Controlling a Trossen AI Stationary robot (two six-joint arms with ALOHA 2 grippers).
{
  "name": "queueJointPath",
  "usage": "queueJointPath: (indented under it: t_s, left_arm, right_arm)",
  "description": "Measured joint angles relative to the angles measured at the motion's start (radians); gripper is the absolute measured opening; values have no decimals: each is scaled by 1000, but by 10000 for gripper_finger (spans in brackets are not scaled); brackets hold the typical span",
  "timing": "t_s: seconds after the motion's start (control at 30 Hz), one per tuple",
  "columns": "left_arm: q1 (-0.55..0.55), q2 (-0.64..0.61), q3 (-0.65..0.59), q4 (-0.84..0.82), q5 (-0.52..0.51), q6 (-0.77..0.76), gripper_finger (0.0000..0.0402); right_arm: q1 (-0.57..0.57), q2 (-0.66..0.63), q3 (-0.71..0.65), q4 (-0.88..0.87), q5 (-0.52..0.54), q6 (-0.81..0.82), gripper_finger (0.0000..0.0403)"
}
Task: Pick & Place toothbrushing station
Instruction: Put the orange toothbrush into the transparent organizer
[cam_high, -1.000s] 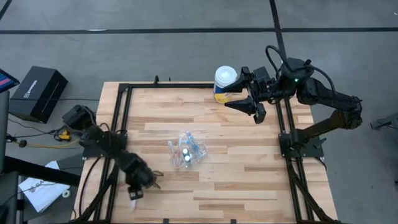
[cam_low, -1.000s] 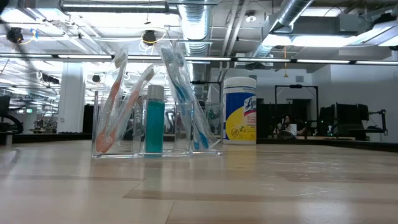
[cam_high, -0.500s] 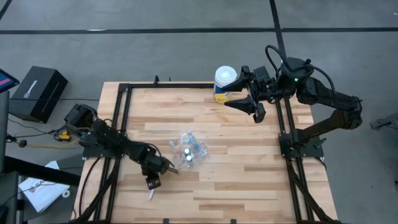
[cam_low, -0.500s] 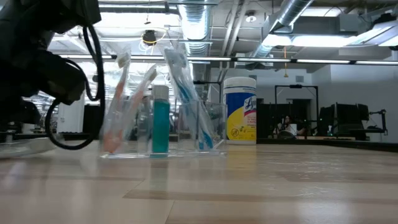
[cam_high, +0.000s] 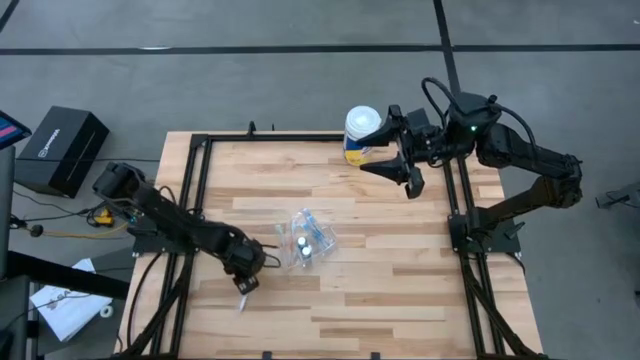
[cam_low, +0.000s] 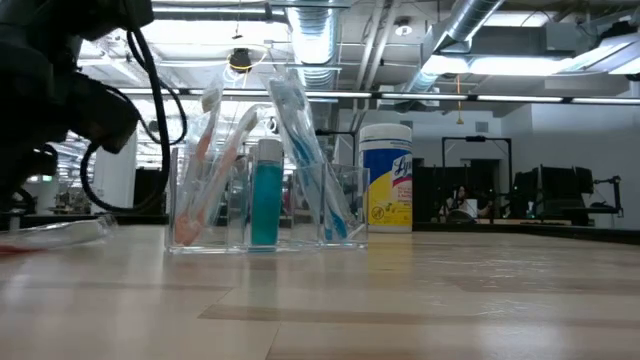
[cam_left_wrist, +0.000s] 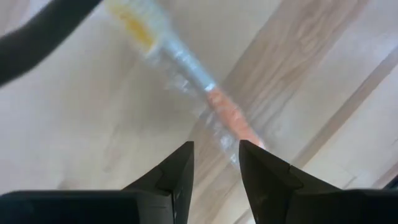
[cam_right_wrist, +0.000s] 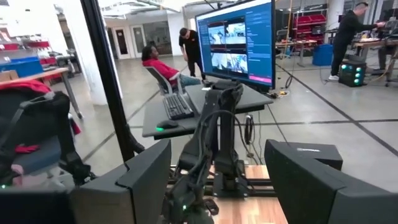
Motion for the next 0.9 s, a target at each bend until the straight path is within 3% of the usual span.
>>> queueJointPath:
  t_s: [0.3,0.47,0.67,0.9]
  left_arm:
    - [-2,-110,-75,-13,36,-135,141]
    - [18,-233,-76,-11,-158,-245,169]
    - [27,-411,-102,4,-468,-457,175]
    - [27,-433,-212,87,-452,-609,165]
  right_arm:
    - [-1,0,0,-22,0,-9,248]
    - [-1,0,0,-35,-8,-9,248]
    - [0,0,0,-35,-9,-6,248]
    - [23,0,0,-35,-12,16,248]
